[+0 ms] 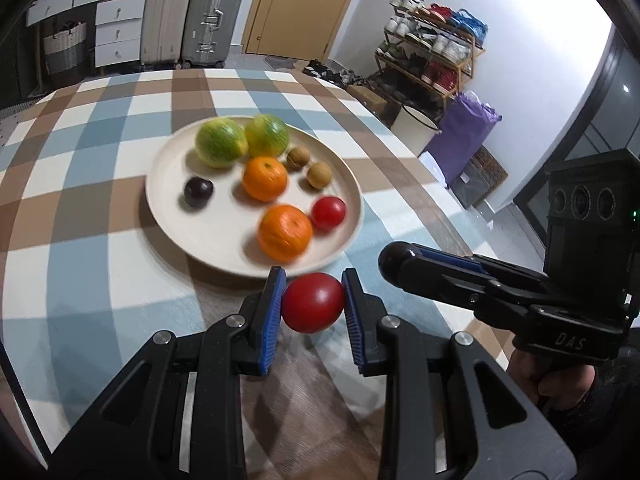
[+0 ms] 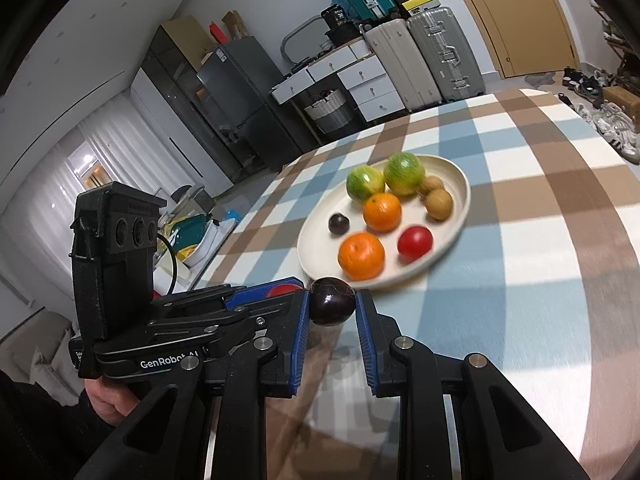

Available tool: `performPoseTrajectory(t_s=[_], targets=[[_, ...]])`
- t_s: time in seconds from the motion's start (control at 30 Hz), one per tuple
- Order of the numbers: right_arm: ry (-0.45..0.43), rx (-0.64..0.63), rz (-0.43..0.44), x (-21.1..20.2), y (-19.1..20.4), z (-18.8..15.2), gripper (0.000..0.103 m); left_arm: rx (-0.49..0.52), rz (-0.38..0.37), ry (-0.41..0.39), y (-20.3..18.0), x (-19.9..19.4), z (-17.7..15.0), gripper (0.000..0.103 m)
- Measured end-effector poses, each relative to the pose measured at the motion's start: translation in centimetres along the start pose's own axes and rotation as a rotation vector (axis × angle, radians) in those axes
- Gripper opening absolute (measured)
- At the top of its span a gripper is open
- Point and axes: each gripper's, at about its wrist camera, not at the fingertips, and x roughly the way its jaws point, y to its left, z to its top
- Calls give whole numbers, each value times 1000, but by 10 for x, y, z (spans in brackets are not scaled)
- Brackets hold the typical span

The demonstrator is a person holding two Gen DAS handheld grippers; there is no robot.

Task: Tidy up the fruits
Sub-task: 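Carry the tomato and plum onto the cream plate and open both tools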

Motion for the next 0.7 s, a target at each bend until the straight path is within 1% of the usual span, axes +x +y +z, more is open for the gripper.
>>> performPoseTrajectory(t_s=[0.17, 0.3, 0.7], targets=[[27, 7, 11, 21, -1, 18, 24, -26, 3, -5, 16, 2, 18, 26], [46, 12, 11, 36, -5, 30, 24, -41, 2, 1, 27, 11, 33, 26], [56, 56, -24, 61, -30, 61, 24, -47, 1, 8, 39, 40, 65, 26]])
